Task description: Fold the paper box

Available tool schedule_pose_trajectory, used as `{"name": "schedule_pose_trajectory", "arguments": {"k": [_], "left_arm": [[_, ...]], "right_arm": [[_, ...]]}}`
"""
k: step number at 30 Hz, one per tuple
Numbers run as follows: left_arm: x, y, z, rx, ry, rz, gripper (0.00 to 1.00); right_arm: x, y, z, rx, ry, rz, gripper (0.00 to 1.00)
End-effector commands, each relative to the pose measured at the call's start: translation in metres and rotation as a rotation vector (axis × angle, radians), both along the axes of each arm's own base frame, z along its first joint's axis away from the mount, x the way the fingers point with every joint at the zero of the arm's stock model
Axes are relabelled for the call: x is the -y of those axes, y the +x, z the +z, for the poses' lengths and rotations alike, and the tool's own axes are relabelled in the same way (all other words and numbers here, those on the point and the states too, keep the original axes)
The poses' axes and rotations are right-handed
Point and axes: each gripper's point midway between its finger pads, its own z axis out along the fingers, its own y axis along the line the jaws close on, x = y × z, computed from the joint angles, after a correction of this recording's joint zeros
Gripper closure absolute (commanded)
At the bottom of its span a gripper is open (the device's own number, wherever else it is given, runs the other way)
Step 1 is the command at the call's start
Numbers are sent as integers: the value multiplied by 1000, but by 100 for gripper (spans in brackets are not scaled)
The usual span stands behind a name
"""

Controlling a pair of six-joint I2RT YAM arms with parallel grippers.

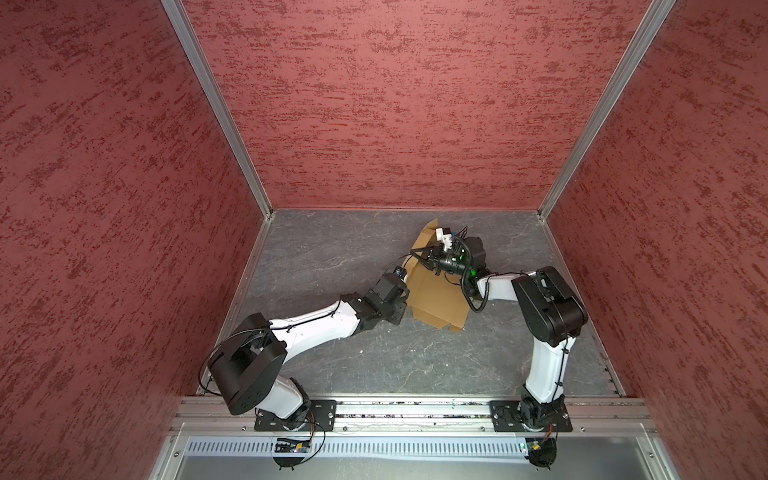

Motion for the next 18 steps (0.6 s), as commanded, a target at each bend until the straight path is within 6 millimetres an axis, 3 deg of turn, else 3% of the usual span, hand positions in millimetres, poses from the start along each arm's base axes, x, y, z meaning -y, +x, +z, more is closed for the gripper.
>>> {"name": "schedule_pose_trajectory", "arguments": {"k": [1,18], "left_arm": [[22,6,21,50,-74,-39,59],[33,6,25,61,-71,-20,57]], "right_arm": [[-1,5,13,41,0,-9,97],[0,-2,22,70,23,-3,98]]}}
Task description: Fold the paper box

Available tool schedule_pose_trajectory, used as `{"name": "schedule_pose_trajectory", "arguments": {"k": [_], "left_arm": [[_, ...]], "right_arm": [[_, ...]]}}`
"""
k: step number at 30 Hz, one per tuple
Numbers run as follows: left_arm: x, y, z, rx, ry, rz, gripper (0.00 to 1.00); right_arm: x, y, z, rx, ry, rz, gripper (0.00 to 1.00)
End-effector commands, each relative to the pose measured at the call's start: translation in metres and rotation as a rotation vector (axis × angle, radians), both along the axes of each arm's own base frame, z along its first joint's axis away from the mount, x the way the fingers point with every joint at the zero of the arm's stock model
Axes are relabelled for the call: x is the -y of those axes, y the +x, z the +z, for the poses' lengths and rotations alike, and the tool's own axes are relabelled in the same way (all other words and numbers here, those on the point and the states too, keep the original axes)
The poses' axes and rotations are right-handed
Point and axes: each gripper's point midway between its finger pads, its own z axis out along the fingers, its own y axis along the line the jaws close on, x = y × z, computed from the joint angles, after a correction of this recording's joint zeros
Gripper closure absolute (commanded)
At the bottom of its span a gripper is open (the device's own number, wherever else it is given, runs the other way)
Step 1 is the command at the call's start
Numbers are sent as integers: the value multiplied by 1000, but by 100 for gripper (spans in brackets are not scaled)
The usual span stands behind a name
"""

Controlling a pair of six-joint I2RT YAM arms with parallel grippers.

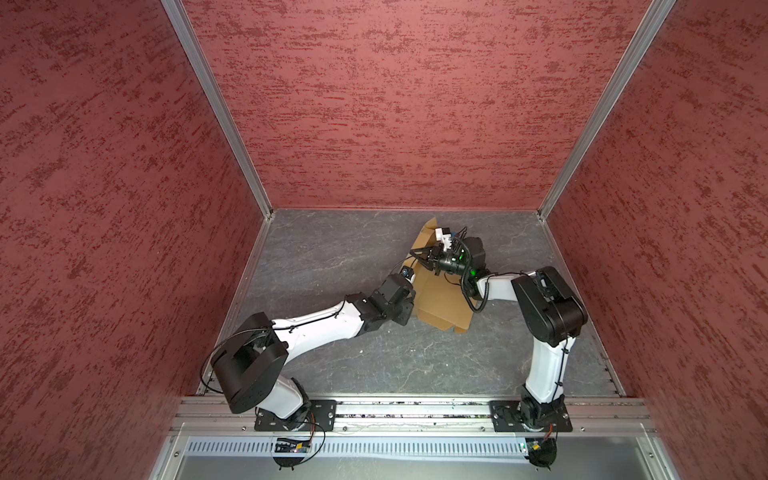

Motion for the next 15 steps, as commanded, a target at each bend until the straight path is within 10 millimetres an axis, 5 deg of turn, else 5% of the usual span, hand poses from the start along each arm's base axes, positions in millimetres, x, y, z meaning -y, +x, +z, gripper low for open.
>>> {"name": "schedule_pose_trajectory", "arguments": {"k": [1,15], "left_arm": [[10,8,13,40,-22,9,57],[13,15,1,30,41,42,58]], "right_arm": [[1,-3,20,68,17,-3,98],[10,-10,9,69,9,-10,98]]}}
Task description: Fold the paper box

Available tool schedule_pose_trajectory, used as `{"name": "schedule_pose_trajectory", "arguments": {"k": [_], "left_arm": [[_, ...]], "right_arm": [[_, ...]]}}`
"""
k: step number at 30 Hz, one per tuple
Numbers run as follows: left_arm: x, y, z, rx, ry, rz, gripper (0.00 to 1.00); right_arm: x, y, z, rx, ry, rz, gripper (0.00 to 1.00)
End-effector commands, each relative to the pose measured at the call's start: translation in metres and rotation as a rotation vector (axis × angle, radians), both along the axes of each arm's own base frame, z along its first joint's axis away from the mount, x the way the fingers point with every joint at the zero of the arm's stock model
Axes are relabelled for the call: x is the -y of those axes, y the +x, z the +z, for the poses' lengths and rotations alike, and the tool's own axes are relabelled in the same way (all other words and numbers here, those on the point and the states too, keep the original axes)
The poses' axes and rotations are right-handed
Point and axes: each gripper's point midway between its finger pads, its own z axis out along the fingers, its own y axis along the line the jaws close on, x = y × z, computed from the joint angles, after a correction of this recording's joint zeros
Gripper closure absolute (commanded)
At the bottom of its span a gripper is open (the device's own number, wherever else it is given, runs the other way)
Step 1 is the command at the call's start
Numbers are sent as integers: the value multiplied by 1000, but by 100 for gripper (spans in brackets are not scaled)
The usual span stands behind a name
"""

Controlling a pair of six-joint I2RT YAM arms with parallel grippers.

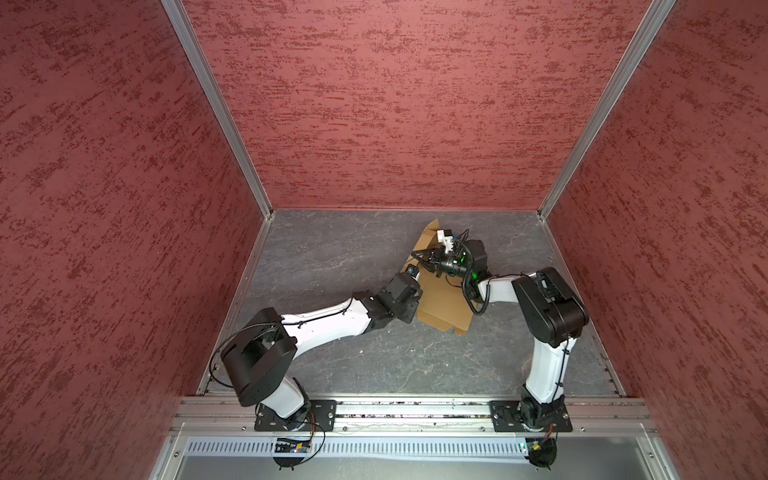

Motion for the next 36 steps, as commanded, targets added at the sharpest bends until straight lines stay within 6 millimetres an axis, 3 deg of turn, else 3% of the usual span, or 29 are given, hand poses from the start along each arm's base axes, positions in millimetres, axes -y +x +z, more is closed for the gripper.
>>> {"name": "schedule_pose_trajectory", "arguments": {"k": [1,15,28,36], "left_arm": [[5,7,2,13,1,29,58],[6,23,-6,14,24,135,58],[17,35,-13,47,60,277,60],[13,46,-11,83,47,381,60]], "right_arm": [[6,-4,12,54,10,-10,98],[25,-11,-3,50,16,-33,98],[35,-14,-6,51,41,-27,98],[39,-14,-6,48,44,-34,98]]}}
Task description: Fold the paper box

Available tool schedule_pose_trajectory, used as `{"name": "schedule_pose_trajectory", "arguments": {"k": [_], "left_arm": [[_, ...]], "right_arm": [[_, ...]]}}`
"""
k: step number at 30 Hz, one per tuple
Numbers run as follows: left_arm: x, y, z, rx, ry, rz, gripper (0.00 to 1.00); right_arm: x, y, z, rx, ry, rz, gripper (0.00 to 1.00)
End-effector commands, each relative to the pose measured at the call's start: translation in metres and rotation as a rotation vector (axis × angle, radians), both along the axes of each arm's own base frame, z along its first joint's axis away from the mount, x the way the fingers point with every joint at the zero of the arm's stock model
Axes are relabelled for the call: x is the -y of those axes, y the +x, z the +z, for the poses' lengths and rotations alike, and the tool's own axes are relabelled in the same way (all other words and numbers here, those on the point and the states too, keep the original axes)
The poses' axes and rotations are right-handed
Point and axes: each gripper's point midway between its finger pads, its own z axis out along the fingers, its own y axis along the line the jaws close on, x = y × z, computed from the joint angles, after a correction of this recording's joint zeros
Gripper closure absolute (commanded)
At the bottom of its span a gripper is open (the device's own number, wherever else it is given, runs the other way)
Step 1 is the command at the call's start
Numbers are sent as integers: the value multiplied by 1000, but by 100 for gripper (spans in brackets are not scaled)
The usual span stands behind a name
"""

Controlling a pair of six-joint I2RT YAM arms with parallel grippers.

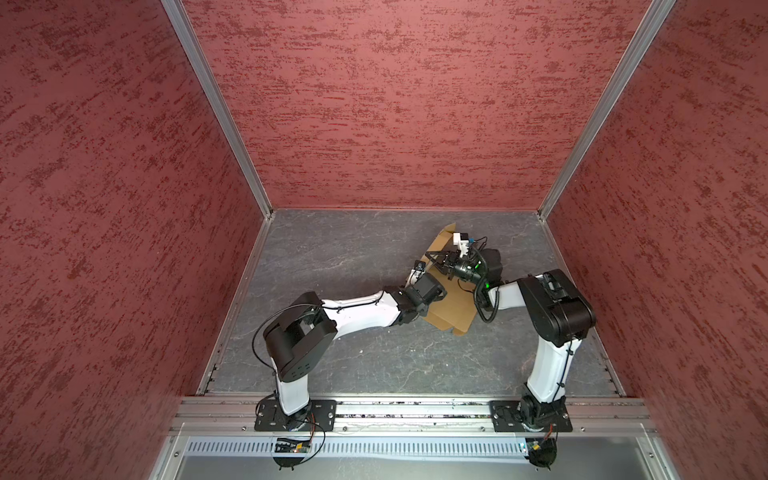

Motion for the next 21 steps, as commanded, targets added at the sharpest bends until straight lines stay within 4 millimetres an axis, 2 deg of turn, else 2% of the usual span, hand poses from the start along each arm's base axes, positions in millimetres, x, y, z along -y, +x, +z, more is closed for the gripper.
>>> {"name": "schedule_pose_trajectory", "arguments": {"k": [1,11,16,21], "left_arm": [[-4,16,8,62,-10,96,60],[-11,22,5,75,26,173,60],[-11,24,5,85,47,191,56],[-12,26,5,93,57,191,62]], "right_arm": [[-4,-12,-6,-11,-4,51,98],[-3,-13,-6,-17,-1,45,98],[-2,-12,-6,-21,0,42,98],[-3,-12,-6,-21,-1,42,98]]}}
